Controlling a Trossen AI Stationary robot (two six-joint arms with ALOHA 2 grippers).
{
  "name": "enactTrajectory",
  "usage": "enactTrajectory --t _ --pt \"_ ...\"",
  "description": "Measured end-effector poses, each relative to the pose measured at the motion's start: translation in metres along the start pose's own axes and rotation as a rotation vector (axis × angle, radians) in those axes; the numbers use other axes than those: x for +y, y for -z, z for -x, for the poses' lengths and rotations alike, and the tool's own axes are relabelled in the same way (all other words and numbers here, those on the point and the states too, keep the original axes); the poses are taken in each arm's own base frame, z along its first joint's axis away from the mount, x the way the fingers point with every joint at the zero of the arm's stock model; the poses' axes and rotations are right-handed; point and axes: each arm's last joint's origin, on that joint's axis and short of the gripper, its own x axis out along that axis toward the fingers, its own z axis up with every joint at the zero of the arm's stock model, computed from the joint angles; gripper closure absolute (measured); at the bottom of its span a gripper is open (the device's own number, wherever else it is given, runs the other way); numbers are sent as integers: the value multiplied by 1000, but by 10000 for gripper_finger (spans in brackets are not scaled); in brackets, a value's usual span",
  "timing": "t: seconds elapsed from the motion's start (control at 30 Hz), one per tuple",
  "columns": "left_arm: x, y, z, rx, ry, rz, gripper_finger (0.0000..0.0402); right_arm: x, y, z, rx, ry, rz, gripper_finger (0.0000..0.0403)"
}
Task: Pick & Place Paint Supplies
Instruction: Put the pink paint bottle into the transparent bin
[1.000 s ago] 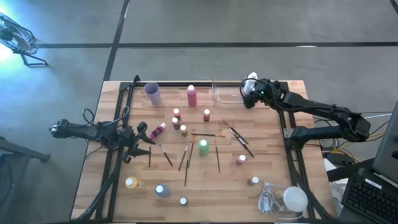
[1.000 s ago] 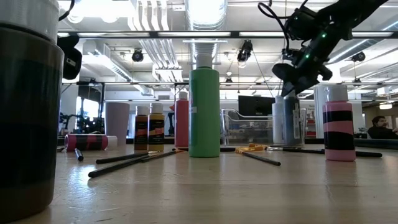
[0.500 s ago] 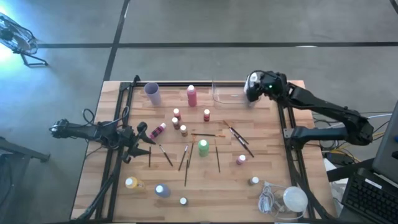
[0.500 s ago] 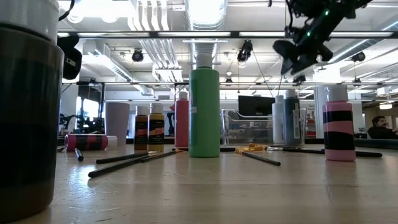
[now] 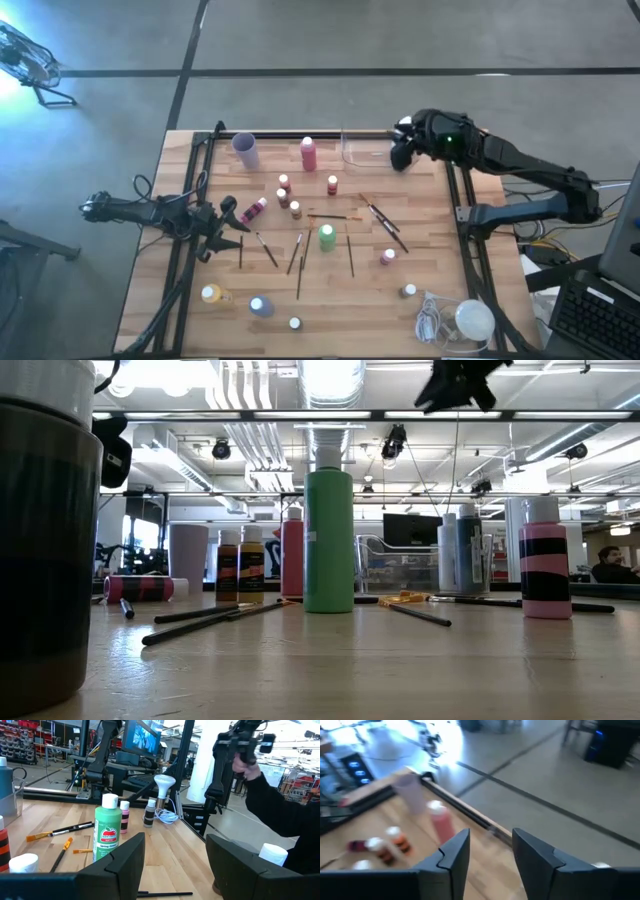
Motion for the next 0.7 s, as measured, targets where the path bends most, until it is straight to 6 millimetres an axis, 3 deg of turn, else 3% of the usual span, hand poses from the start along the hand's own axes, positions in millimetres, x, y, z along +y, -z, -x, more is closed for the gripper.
enactTrajectory --t 0.37,0.7 --pt "0 0 0 0 0 0 186 76 -27 -5 -8 -161 208 321" --pt "0 0 0 0 0 0 186 118 -6 -25 243 -178 415 361"
